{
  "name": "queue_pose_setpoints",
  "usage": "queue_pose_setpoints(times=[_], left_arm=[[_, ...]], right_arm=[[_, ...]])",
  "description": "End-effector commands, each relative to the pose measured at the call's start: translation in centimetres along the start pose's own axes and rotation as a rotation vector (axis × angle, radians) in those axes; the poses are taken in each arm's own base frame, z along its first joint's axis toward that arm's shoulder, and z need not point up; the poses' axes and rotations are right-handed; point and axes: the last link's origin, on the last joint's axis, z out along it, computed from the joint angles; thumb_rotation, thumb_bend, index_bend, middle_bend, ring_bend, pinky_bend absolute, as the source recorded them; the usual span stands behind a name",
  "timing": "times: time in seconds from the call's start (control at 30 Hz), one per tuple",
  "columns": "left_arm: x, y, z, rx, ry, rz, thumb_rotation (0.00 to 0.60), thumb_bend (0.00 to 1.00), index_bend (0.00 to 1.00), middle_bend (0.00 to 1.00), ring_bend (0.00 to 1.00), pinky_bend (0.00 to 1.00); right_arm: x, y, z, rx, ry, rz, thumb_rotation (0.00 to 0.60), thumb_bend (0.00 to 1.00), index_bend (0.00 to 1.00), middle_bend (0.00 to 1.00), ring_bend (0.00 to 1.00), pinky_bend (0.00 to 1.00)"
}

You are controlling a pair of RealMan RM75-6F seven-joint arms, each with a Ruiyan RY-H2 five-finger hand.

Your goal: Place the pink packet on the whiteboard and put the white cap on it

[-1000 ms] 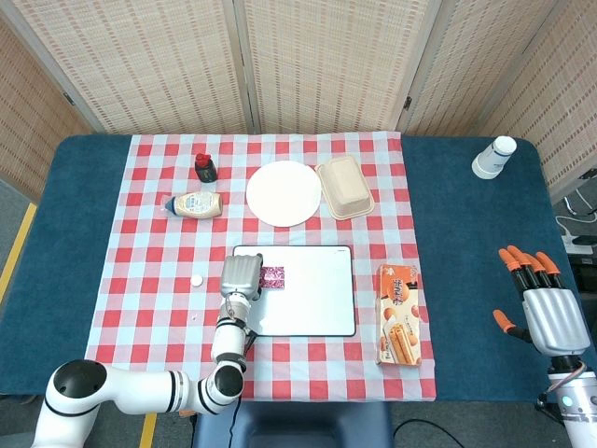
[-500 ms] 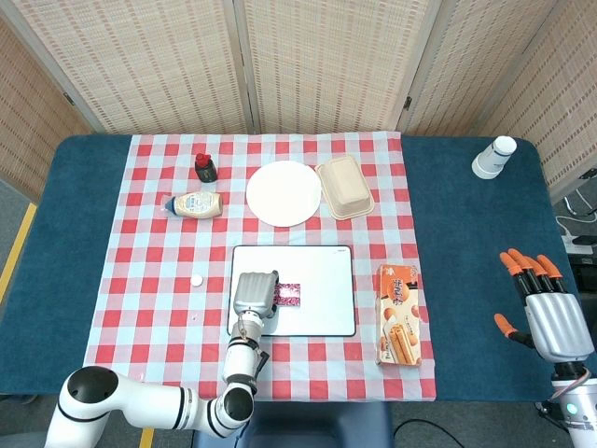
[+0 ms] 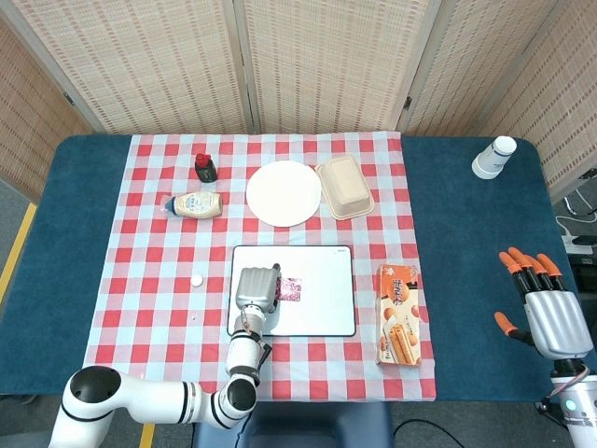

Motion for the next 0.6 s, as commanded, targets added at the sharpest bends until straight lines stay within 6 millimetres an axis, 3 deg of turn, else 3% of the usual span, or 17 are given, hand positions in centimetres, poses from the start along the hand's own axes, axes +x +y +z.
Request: queue_pose_setpoints(times=[0.03, 0.17, 0.27, 0.37, 0.5, 0.6], left_arm=[[0.4, -0.4, -0.1, 0.001, 0.004, -0.01, 0.6, 0.28, 0.15, 1.0, 1.0, 1.0], [2.0, -1.8, -0.3, 0.01, 0.027, -0.036, 0.6, 0.27, 0.16, 1.0, 1.0, 1.0], [3.4, -4.7, -0.8, 0.031, 0.058, -0.074, 0.6, 0.28, 0.21, 1.0, 1.0, 1.0], [4.2, -8.9, -1.7, 0.057, 0.08, -0.103, 0.6, 0.29, 0.27, 1.0, 1.0, 1.0], [3.9, -14.2, -2.9, 0.079, 0.095, -0.141, 0.6, 0.29, 0.33, 1.0, 1.0, 1.0], [3.1, -16.1, -3.4, 0.08, 0.093, -0.147, 0.6, 0.3, 0.36, 1.0, 1.0, 1.0]], right_arm=[[-0.1, 0.0, 0.0, 0.0, -0.002, -0.001, 0.6, 0.22, 0.09, 0.03, 0.0, 0.09], [-0.2, 0.0, 0.1, 0.002, -0.009, -0.004, 0.6, 0.22, 0.09, 0.03, 0.0, 0.09], [-0.3, -0.1, 0.1, 0.005, -0.013, -0.006, 0.6, 0.22, 0.09, 0.03, 0.0, 0.09], [-0.5, -0.3, 0.1, 0.008, -0.02, -0.011, 0.6, 0.22, 0.09, 0.03, 0.0, 0.09], [-0.9, -0.7, 0.1, 0.018, -0.035, -0.018, 0.6, 0.22, 0.08, 0.03, 0.0, 0.09], [-1.2, -0.9, 0.0, 0.023, -0.043, -0.028, 0.6, 0.22, 0.08, 0.03, 0.0, 0.09]])
